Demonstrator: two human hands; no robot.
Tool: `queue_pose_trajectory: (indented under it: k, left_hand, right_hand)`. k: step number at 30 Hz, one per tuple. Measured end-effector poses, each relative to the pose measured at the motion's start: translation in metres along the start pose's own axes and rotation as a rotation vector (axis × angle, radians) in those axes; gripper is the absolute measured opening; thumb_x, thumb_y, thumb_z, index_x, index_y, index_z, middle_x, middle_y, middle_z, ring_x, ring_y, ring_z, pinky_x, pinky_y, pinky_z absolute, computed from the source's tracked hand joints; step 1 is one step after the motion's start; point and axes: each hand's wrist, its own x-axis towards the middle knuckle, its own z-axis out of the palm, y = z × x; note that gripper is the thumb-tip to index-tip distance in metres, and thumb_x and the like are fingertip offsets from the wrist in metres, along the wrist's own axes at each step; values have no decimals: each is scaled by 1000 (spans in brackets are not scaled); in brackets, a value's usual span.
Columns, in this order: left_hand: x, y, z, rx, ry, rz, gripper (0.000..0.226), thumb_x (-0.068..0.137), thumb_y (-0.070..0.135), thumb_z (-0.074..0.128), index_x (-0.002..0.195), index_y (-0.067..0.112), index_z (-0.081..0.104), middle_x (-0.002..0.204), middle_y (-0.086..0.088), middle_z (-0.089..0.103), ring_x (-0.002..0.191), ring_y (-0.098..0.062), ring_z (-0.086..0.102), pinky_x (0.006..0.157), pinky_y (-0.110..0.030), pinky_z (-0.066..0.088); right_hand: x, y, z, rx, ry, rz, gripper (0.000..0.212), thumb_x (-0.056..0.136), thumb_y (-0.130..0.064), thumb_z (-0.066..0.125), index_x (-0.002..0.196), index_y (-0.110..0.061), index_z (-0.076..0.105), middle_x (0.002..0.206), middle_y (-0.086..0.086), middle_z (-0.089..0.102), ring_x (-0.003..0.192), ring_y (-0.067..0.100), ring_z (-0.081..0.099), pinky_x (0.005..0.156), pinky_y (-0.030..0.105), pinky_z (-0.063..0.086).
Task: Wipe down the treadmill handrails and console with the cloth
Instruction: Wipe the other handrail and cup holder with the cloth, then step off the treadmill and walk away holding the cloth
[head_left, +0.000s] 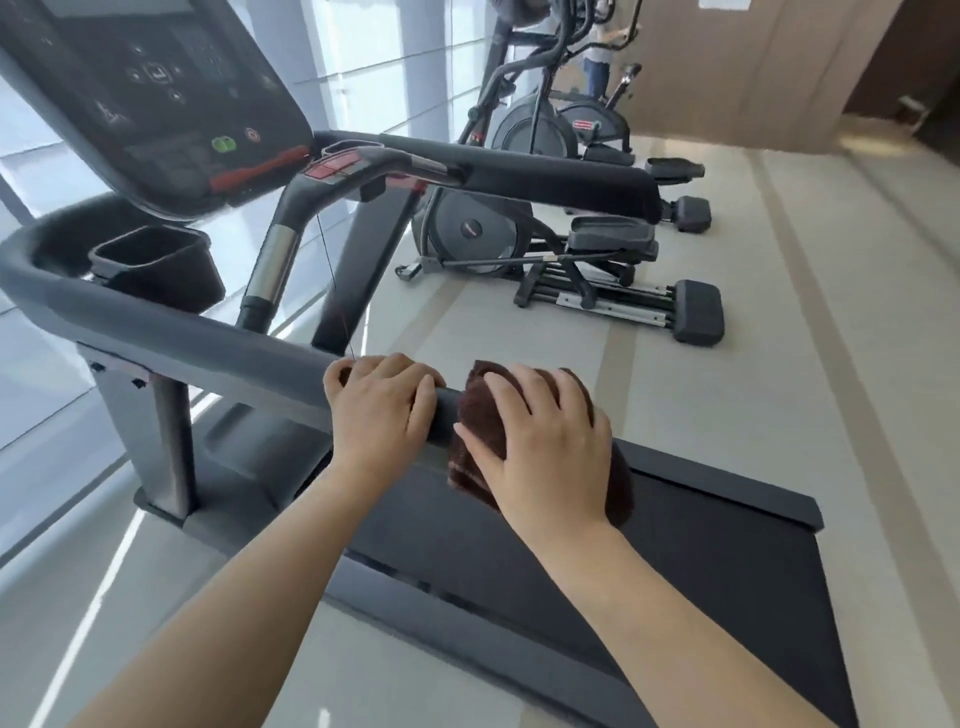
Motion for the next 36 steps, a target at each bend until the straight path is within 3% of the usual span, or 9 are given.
queue_pose_trajectory:
  k: [4, 9, 12, 14, 17, 24, 28, 33, 36]
  left_hand:
    - [-1, 0, 0, -4, 24, 1, 41, 91, 31, 29, 80, 25, 68, 84, 6, 66, 88, -21, 55, 89, -45, 27]
    - [-3, 1, 1, -43, 35, -17, 41, 89, 29, 29, 75, 24, 67, 83, 5, 66, 88, -22, 54, 94, -47, 26]
    - [-2, 1, 2, -52, 30, -21, 40, 88, 26, 31, 74, 24, 67, 82, 4, 66, 86, -23, 53, 96, -50, 26]
    - [-1, 0, 3, -48, 26, -19, 39, 88, 26, 31, 73, 24, 67, 82, 5, 65, 87, -23, 53, 97, -51, 26]
    - [-1, -1, 4, -55, 27, -17, 39, 88, 26, 31, 75, 25, 67, 84, 5, 65, 88, -23, 53, 98, -52, 25]
    - [-1, 1, -8, -112, -134, 1, 35, 89, 36, 31, 89, 27, 66, 102, 1, 64, 103, -29, 48, 104, -57, 18]
    - [-10, 37, -17, -162, -269, 111, 34, 87, 45, 33, 98, 29, 61, 108, 2, 61, 108, -30, 50, 108, -58, 13]
    - [-34, 111, -15, -220, -378, 295, 37, 87, 44, 35, 109, 27, 59, 116, 1, 60, 110, -27, 52, 108, -55, 19]
    - [-59, 163, -4, -336, -457, 415, 34, 90, 42, 39, 112, 27, 59, 116, 5, 60, 93, -23, 57, 102, -49, 31]
  right_hand:
    - [7, -28, 10, -106, -1, 39, 45, 85, -55, 51, 116, -22, 57, 120, 3, 61, 116, 33, 51, 84, 51, 45]
    - [-7, -3, 5, -56, 5, 34, 52, 85, -57, 49, 122, -23, 54, 127, 1, 57, 123, 32, 47, 84, 49, 45]
    - [-22, 21, 2, 100, 116, 151, 52, 86, -56, 49, 122, -19, 56, 126, 1, 58, 118, 28, 49, 92, 40, 43]
    - [-33, 32, 3, 329, 202, 342, 49, 86, -55, 49, 121, -22, 55, 123, -5, 58, 114, 20, 50, 94, 29, 40]
    - [-40, 40, 10, 548, 268, 532, 36, 88, -50, 53, 117, -29, 54, 110, -19, 54, 107, 9, 52, 92, 31, 43]
    - [-51, 49, 9, 621, 239, 524, 41, 83, -56, 52, 117, -31, 54, 117, -15, 57, 111, 7, 52, 95, 19, 39]
    - [-84, 65, 4, 623, 179, 562, 38, 83, -54, 55, 117, -37, 53, 117, -22, 57, 112, 3, 52, 96, 20, 40]
    - [-141, 101, -14, 539, 145, 632, 47, 84, -55, 56, 122, -28, 54, 122, -17, 57, 116, 5, 49, 100, 22, 38]
    - [-181, 133, -39, 472, 155, 725, 48, 84, -52, 57, 124, -26, 54, 125, -15, 56, 118, 6, 48, 102, 20, 36]
